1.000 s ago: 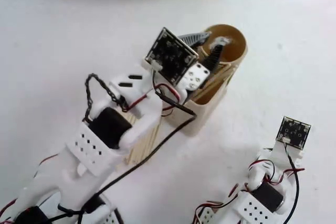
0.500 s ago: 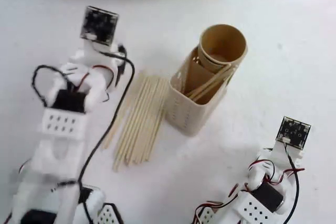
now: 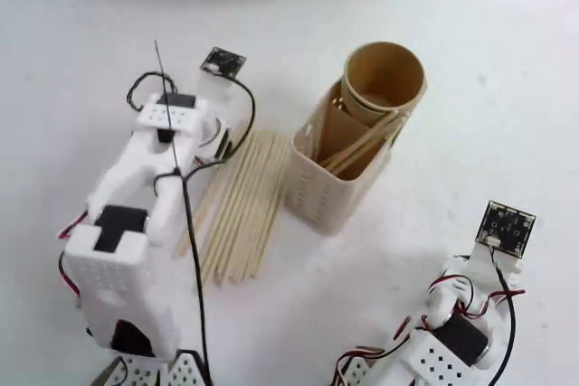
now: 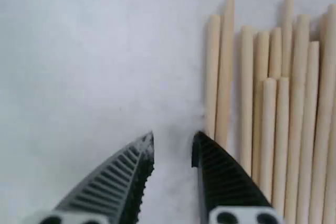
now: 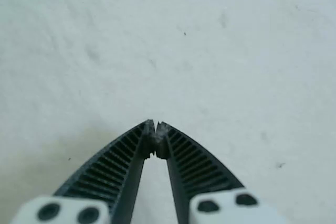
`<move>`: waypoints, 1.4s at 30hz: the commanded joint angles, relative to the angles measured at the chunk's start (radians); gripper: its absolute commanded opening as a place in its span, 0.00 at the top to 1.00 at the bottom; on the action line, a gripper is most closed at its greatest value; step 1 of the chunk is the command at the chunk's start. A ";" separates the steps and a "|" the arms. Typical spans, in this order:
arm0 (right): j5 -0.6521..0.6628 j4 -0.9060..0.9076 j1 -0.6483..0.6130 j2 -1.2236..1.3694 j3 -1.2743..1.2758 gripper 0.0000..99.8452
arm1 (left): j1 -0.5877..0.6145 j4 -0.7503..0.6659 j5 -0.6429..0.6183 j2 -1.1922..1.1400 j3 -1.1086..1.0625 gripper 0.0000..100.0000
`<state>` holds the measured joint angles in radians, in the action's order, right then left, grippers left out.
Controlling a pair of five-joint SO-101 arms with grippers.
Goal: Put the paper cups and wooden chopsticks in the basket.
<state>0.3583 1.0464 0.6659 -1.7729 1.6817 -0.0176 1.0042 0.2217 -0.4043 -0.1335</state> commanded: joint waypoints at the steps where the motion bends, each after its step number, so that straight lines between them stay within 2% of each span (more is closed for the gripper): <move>1: 0.006 0.002 0.002 0.005 0.011 0.98 | 0.007 0.031 0.012 -0.036 0.094 0.88; 7: 0.008 0.002 0.002 0.005 0.011 0.98 | 0.010 0.038 0.009 -0.027 0.097 0.89; 11: 0.008 0.002 0.002 0.005 0.011 0.98 | 0.028 0.029 0.012 0.065 0.054 0.89; 16: 0.008 0.002 0.002 0.005 0.011 0.98 | 0.008 -0.101 0.037 0.205 -0.133 0.89; 19: 0.008 0.002 0.002 0.005 0.011 0.98 | -0.005 -0.129 0.048 0.254 -0.190 0.89; 42: 0.008 0.002 0.002 0.005 0.011 0.98 | -0.047 -0.107 0.048 0.145 -0.143 0.88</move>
<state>0.3583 1.0464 0.6659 -1.7729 1.6817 -0.0529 0.8922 0.2662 -0.2647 -0.3207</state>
